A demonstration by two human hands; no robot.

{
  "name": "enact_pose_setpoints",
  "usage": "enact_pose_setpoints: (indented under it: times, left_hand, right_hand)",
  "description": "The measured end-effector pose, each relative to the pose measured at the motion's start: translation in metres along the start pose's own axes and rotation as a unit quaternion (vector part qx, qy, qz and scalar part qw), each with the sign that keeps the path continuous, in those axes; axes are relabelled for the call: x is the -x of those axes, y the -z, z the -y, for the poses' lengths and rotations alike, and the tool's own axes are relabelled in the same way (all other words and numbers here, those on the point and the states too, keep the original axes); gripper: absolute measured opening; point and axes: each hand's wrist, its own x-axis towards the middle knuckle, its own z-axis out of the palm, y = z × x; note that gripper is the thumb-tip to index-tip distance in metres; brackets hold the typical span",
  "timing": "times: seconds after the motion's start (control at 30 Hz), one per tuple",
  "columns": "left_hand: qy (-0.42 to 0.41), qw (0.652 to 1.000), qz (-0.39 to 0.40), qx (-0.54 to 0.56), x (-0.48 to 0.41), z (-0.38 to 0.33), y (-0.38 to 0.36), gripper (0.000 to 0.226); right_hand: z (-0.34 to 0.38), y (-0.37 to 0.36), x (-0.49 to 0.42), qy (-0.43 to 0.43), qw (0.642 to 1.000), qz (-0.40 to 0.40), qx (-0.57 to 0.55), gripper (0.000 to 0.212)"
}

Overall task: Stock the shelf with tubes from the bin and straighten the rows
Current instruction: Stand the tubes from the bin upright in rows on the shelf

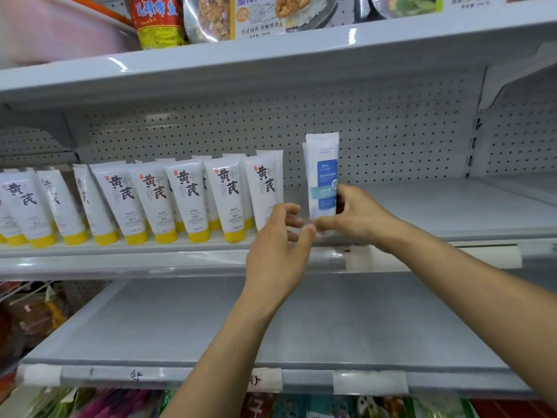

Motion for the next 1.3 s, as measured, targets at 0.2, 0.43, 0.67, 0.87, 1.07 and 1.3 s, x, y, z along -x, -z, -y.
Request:
enact_pose_setpoints:
  times: [0.2, 0.43, 0.67, 0.87, 1.07, 1.3]
  left_hand:
    - [-0.015, 0.982, 0.027, -0.188, 0.01, 0.016, 0.005, 0.025]
    - [0.004, 0.981, 0.04, -0.189, 0.011, 0.026, 0.011, 0.023]
    - [0.006, 0.981, 0.045, -0.187, 0.011, 0.028, 0.012, 0.026]
    - [0.012, 0.981, 0.041, -0.192, 0.009, 0.025, 0.011, 0.026]
    - [0.011, 0.983, 0.029, -0.181, 0.017, 0.023, 0.014, 0.024]
    - [0.012, 0.983, 0.019, -0.183, 0.044, 0.028, 0.015, 0.021]
  right_hand:
    - [-0.011, -0.011, -0.023, -0.03, 0.998, -0.024, 0.055, 0.048]
    - [-0.021, -0.016, -0.031, -0.048, 0.997, -0.025, 0.062, 0.053]
    - [-0.021, -0.018, -0.032, -0.064, 0.995, -0.023, 0.068, 0.055]
    - [-0.016, -0.017, -0.027, -0.078, 0.994, -0.024, 0.07, 0.057]
    - [-0.011, -0.005, 0.011, -0.04, 0.989, -0.082, 0.118, 0.055]
    - [-0.018, -0.01, 0.066, 0.095, 0.953, -0.074, 0.279, 0.026]
